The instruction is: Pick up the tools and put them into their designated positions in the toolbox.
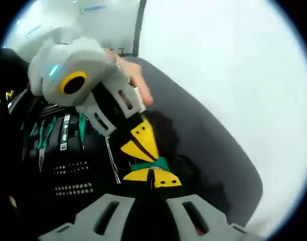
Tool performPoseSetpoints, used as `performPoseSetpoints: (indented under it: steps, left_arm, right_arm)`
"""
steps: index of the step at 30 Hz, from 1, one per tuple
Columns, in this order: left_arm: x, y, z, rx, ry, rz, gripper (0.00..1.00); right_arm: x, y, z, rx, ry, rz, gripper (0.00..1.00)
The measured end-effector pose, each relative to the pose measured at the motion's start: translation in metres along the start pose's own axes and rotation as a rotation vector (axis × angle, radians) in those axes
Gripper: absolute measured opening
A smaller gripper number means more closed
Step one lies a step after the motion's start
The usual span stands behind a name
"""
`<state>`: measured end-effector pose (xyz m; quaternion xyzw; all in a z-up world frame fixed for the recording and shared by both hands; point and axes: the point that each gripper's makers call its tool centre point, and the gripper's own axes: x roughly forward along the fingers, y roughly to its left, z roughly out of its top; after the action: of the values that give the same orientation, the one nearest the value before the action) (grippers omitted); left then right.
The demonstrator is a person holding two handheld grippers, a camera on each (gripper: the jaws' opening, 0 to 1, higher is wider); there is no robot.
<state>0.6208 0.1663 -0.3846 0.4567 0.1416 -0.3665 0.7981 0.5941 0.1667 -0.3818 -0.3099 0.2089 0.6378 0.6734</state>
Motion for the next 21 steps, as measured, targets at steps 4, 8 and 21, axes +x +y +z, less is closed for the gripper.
performPoseSetpoints:
  steps: [4,8,21]
  left_arm:
    - [0.0,-0.004,-0.006,0.042,0.025,-0.011,0.0]
    - [-0.001,-0.015,-0.021,0.043,0.043,-0.035,0.0]
    - [0.007,-0.01,-0.024,-0.009,0.032,-0.058,0.0]
  right_arm:
    - [0.007,-0.001,0.0,0.03,-0.02,0.008,0.0]
    - [0.007,-0.001,0.0,0.065,-0.039,0.01,0.0]
    - [0.011,-0.006,-0.002,0.148,-0.005,-0.03,0.0]
